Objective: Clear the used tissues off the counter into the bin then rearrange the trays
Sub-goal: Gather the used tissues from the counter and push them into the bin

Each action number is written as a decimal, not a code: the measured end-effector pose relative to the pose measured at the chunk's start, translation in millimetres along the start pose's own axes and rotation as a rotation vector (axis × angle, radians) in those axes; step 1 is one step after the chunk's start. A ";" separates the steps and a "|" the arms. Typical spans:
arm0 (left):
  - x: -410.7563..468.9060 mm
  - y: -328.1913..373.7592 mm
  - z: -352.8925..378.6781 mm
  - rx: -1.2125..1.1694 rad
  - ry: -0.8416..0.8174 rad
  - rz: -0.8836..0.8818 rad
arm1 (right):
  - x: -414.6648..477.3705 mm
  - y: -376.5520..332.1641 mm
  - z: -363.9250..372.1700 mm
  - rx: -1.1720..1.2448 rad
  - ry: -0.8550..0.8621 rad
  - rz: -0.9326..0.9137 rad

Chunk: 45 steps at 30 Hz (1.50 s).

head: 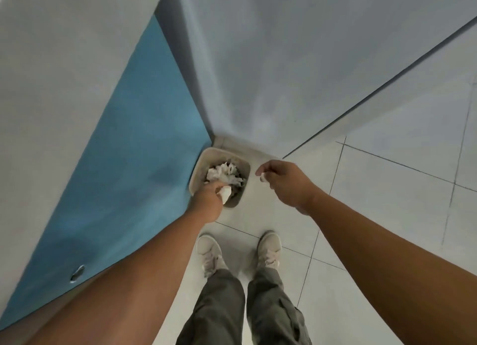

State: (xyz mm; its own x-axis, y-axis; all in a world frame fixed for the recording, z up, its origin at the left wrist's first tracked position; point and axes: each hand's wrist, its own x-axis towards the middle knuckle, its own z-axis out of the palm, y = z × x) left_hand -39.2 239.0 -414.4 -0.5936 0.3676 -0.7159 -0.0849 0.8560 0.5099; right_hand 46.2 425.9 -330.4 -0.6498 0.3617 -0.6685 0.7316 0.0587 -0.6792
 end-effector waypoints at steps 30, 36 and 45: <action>114.8 -108.3 49.6 -0.037 0.306 -0.006 | 169.7 119.8 131.8 0.043 0.007 0.073; 110.9 -103.5 46.1 -0.011 0.307 0.023 | 175.0 136.2 131.2 -0.126 -0.102 0.125; 71.1 -47.7 12.4 0.136 0.236 0.082 | 99.2 107.0 83.4 -0.113 -0.033 0.065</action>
State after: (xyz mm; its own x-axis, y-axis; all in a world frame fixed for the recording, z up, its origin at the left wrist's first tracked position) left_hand -67.5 228.8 -495.5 -0.7651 0.3565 -0.5362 0.0700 0.8738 0.4812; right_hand 42.8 390.5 -494.7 -0.6049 0.3377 -0.7211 0.7900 0.1413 -0.5965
